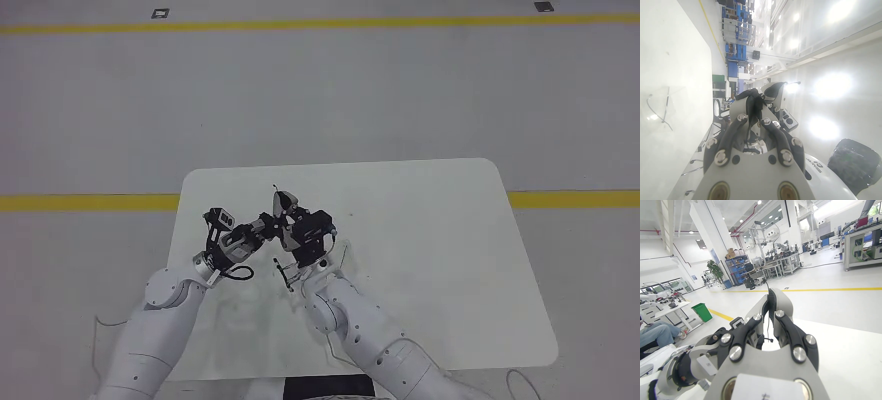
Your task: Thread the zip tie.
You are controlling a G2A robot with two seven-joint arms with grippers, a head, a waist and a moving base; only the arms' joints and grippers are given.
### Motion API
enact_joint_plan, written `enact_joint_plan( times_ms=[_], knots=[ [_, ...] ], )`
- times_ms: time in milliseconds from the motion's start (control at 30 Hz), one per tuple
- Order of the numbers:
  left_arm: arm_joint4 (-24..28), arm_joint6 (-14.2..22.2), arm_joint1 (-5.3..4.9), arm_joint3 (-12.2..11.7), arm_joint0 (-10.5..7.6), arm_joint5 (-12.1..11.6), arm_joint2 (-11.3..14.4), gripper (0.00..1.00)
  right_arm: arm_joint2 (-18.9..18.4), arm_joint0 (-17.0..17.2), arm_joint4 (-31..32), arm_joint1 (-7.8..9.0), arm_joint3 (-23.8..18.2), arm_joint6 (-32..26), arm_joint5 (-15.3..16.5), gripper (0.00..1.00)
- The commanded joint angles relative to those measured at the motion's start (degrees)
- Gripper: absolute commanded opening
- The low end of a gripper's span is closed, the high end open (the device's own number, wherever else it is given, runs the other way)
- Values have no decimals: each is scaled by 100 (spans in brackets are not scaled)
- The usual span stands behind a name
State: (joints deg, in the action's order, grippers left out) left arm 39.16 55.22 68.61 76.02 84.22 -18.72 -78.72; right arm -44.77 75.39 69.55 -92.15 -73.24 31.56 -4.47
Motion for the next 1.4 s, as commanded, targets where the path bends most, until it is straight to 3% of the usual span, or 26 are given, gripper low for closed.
enact_joint_plan(
  times_ms=[0,1367],
  knots=[
    [0,0,0,0,0,0,0,0,-6,5,5,-8,-3,19,4,0],
    [0,0,0,0,0,0,0,0,-122,-17,82,-189,257,196,-207,0]
  ],
)
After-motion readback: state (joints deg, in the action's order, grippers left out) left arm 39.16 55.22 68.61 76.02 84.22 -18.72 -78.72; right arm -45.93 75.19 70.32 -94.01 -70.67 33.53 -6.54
